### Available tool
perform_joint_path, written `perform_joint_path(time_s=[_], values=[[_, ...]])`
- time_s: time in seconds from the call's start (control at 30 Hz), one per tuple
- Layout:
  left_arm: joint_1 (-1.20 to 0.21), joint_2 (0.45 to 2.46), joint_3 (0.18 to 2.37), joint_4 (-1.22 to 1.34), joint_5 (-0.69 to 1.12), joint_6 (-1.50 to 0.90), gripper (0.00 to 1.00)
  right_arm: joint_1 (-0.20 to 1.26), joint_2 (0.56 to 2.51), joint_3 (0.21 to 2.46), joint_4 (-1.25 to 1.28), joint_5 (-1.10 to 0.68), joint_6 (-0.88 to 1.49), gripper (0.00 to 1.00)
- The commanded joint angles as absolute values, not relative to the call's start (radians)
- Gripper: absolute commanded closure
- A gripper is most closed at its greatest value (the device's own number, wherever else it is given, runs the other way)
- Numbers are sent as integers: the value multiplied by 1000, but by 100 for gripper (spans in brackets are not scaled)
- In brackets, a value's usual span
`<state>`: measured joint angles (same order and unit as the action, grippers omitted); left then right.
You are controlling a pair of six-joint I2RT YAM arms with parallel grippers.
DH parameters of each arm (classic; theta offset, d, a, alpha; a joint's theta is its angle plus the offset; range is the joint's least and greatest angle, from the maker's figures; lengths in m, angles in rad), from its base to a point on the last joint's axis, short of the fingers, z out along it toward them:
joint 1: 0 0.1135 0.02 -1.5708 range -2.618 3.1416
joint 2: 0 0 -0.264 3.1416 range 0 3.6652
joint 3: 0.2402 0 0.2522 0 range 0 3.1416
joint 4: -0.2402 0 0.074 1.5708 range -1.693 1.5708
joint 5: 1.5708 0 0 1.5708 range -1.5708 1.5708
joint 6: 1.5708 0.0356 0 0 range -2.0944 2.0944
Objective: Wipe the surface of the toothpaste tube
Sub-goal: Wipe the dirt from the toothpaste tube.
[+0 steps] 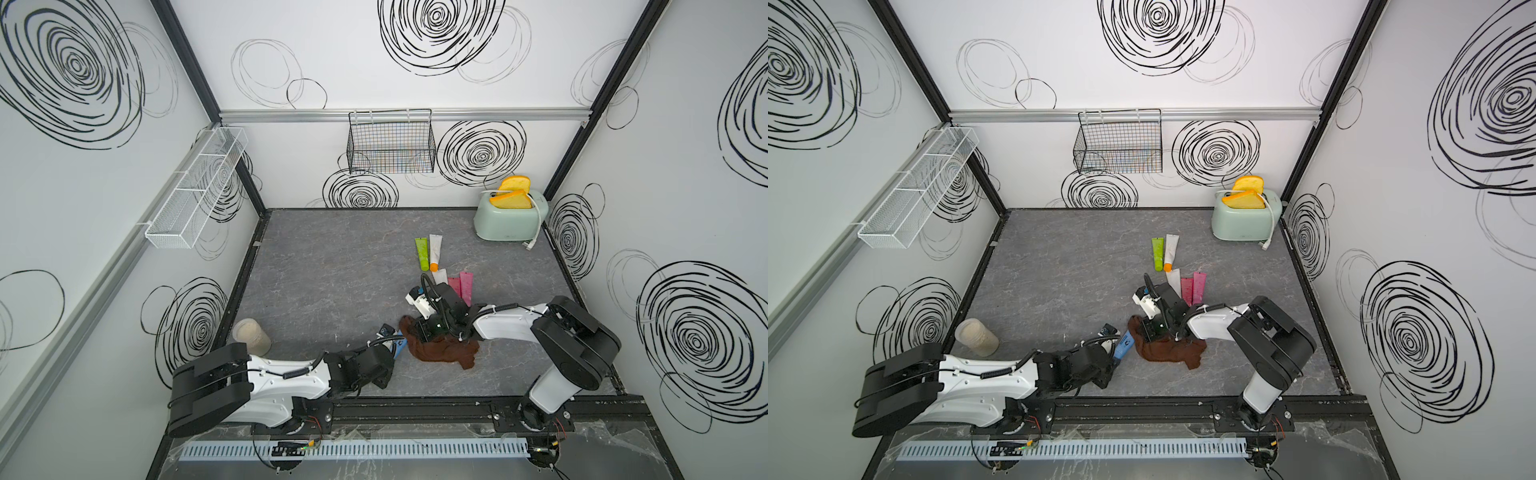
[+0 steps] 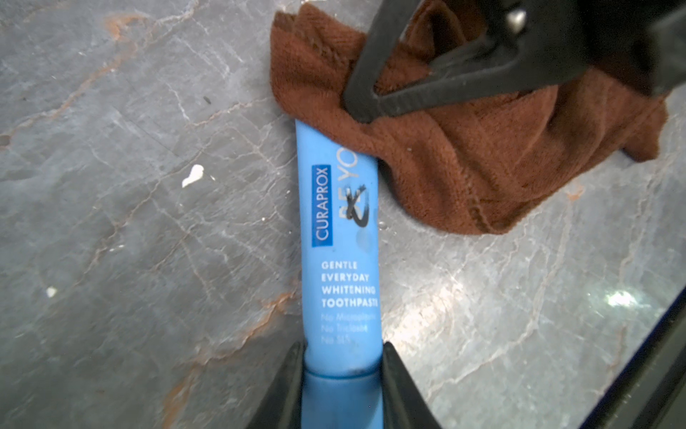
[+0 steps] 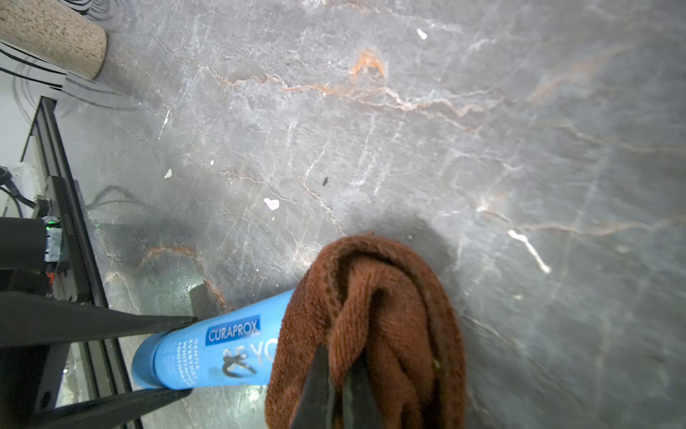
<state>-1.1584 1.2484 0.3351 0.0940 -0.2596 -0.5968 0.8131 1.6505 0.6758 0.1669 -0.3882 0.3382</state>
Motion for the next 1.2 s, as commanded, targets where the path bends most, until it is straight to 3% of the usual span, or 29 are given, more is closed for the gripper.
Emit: perform_joint_path(time_s=[0.0, 0.23, 0.53, 0.67, 0.93, 1.17], values=[[-1149, 1267, 337, 110, -272, -578, 100, 933, 1657, 632, 153, -493, 390, 100], [-1144, 1260, 333, 112, -275, -575, 100, 988, 1684, 628, 182, -522, 418, 100], [-1147, 1248, 327, 114, -276, -581, 100, 738, 1693, 667, 27, -409, 290, 100], [-1147, 1265, 336, 111, -276, -575, 100, 759, 1669, 647, 60, -469, 298, 100], [-1147, 1265, 337, 111, -280, -574, 100, 935, 1628, 613, 127, -534, 381, 100], [-1152, 1264, 336, 109, -284, -572, 100, 824, 1667, 611, 108, -505, 346, 100]])
